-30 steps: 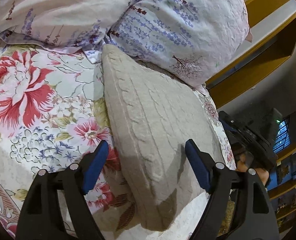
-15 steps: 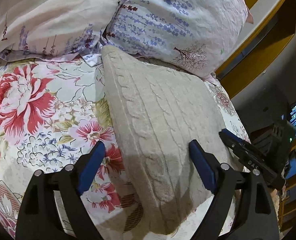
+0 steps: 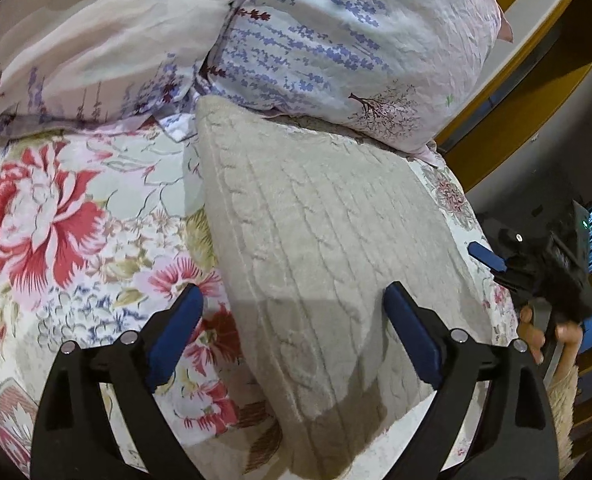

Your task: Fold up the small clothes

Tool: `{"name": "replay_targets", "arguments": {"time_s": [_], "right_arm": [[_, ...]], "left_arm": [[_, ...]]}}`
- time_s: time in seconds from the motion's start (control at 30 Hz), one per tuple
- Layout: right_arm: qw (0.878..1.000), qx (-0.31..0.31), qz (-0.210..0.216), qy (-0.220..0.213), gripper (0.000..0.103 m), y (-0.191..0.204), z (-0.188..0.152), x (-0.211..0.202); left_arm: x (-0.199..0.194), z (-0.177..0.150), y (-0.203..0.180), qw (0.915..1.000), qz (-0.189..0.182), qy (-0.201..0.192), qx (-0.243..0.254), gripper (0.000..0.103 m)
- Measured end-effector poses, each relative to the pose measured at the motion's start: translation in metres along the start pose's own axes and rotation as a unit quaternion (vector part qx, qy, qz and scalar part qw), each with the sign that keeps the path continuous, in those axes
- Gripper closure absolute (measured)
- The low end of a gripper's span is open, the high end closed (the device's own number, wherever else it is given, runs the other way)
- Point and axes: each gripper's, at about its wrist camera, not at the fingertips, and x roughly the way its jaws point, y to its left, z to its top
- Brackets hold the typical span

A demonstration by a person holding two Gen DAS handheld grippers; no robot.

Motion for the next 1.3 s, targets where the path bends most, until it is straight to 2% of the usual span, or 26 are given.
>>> {"name": "replay_targets", "arguments": {"time_s": [0.17, 0.4, 0.5, 0.57, 0.67, 0.8, 0.87, 0.93, 1.0, 1.03, 1.1, 1.2, 1.3], "right_arm": [[0.999, 0.030, 0.013, 0.039, 0.028, -0.015, 0.004, 0.020], [0.996, 0.021, 0.044, 0.075, 0.035, -0.013, -0.003, 0.038], [0.993, 0.015, 0.067, 0.096, 0.042, -0.007, -0.005, 0.045], [0.991, 0.010, 0.085, 0.105, 0.042, -0.003, -0.006, 0.051], [0.989, 0.008, 0.101, 0.109, 0.042, 0.000, -0.006, 0.055], [0.987, 0.007, 0.111, 0.112, 0.047, 0.003, -0.006, 0.060], [0.987, 0.004, 0.113, 0.114, 0.051, 0.002, -0.007, 0.060], [0.986, 0.010, 0.121, 0.118, 0.058, 0.001, -0.008, 0.062], [0.984, 0.021, 0.137, 0.112, 0.068, 0.000, -0.011, 0.061], [0.984, 0.022, 0.139, 0.109, 0.069, 0.000, -0.011, 0.059], [0.985, 0.023, 0.142, 0.098, 0.071, 0.004, -0.012, 0.055], [0.985, 0.019, 0.154, 0.078, 0.072, 0.015, -0.013, 0.044], [0.983, 0.006, 0.170, 0.064, 0.073, 0.033, -0.016, 0.033]], "left_arm": [[0.004, 0.006, -0.005, 0.9998, 0.010, 0.000, 0.015, 0.009], [0.011, 0.008, -0.003, 0.9999, -0.005, 0.006, 0.008, 0.009], [0.016, 0.009, 0.003, 0.9993, -0.033, 0.014, -0.012, 0.009], [0.021, 0.011, 0.011, 0.9968, -0.066, 0.020, -0.039, 0.010], [0.023, 0.013, 0.019, 0.9929, -0.097, 0.018, -0.066, 0.014], [0.024, 0.014, 0.035, 0.9841, -0.133, 0.013, -0.117, 0.023], [0.025, 0.014, 0.039, 0.9819, -0.137, 0.012, -0.131, 0.028], [0.027, 0.014, 0.038, 0.9821, -0.135, 0.011, -0.131, 0.030], [0.028, 0.013, 0.038, 0.9822, -0.133, 0.012, -0.132, 0.041], [0.028, 0.010, 0.040, 0.9815, -0.135, 0.012, -0.136, 0.044], [0.026, 0.010, 0.042, 0.9798, -0.144, 0.007, -0.139, 0.059], [0.018, 0.012, 0.040, 0.9795, -0.154, -0.002, -0.130, 0.065], [0.005, 0.010, 0.038, 0.9805, -0.157, -0.006, -0.119, 0.066]]}}
